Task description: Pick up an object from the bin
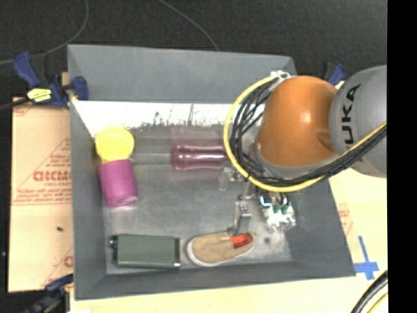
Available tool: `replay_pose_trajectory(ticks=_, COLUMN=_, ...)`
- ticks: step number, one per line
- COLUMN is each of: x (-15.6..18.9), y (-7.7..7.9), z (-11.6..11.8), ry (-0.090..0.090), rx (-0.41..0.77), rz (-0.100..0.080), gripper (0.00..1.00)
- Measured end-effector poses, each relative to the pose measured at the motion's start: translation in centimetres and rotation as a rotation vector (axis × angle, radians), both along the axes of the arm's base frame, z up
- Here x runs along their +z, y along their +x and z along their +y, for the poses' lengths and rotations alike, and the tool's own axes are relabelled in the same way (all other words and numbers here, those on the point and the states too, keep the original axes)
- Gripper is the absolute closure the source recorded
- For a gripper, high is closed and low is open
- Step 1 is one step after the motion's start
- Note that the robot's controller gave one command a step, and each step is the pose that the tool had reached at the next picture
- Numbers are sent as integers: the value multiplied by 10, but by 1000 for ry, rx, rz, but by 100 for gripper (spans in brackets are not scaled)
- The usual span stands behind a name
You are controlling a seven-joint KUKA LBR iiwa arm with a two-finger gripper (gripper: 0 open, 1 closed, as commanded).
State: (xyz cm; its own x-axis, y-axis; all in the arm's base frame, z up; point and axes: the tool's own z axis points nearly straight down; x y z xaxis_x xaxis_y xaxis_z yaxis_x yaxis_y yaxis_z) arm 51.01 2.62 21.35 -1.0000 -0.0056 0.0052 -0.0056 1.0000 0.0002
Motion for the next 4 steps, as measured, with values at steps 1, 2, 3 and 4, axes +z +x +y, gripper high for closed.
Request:
replay_pose_trajectory(ticks=1, x=4, y=1, z=0, ry=0, rx=-1, rz=-6, gripper=0)
replay_pose_trajectory(ticks=2, x=-40, y=-16, z=-53, ry=0, rx=-19, rz=-9, gripper=0)
replay_pose_trajectory(ticks=3, x=-78, y=-15, z=-3, ry=0, rx=98, rz=-7, gripper=0)
replay_pose_trajectory(ticks=4, x=-120, y=-33, z=-20, ry=0, rx=351, rz=-10, gripper=100)
